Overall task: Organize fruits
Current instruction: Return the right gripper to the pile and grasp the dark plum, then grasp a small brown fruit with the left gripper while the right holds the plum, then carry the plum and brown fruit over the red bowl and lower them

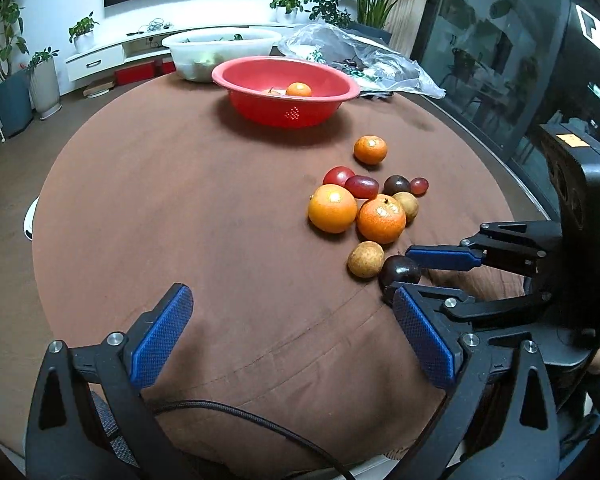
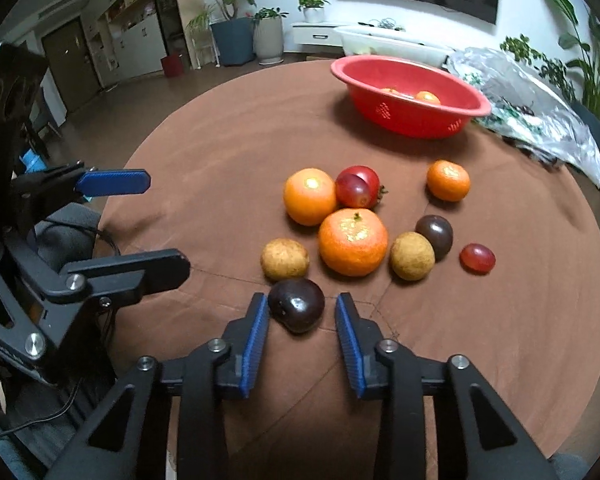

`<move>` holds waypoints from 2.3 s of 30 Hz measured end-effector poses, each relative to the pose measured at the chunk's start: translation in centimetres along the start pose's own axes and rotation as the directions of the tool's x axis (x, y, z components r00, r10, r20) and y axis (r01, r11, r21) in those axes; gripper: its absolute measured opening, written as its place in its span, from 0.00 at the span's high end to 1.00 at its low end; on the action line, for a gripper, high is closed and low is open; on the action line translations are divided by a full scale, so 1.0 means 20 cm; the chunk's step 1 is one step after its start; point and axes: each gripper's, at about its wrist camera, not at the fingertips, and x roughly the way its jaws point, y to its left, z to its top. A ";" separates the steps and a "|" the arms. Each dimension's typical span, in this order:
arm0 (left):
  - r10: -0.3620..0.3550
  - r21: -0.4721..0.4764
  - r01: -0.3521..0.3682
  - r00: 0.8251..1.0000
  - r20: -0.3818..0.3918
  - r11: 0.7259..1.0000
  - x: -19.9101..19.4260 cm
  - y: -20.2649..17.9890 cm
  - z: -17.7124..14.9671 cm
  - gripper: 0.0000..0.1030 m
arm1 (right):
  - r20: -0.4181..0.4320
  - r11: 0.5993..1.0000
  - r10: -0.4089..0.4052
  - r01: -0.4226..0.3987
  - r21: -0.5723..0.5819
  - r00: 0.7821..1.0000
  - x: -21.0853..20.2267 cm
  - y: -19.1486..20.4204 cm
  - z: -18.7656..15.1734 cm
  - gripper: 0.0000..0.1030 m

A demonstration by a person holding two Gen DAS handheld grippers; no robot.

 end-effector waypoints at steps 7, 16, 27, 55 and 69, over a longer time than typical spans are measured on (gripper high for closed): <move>-0.001 0.003 0.001 1.000 0.000 1.000 0.01 0.00 0.01 0.01 | -0.020 1.000 0.021 -0.021 -0.005 1.000 0.01 0.01 -0.01 0.70; 0.001 0.056 0.001 0.999 -0.037 0.998 0.10 -0.09 0.06 0.01 | 0.030 0.992 0.044 -0.047 0.115 0.999 -0.12 -0.12 -0.03 0.70; -0.013 0.138 0.029 0.994 -0.113 0.990 0.30 -0.27 0.13 0.41 | 0.065 0.973 0.014 -0.028 0.228 0.998 -0.21 -0.29 -0.09 0.70; -0.053 0.096 0.059 0.997 -0.063 0.994 0.23 -0.20 0.13 0.76 | 0.083 0.963 0.037 -0.058 0.263 0.996 -0.21 -0.33 -0.10 0.70; -0.001 0.069 -0.003 0.998 0.058 0.998 0.13 0.06 0.53 0.76 | 0.134 0.942 -0.031 -0.016 0.337 0.990 -0.29 -0.62 0.09 0.70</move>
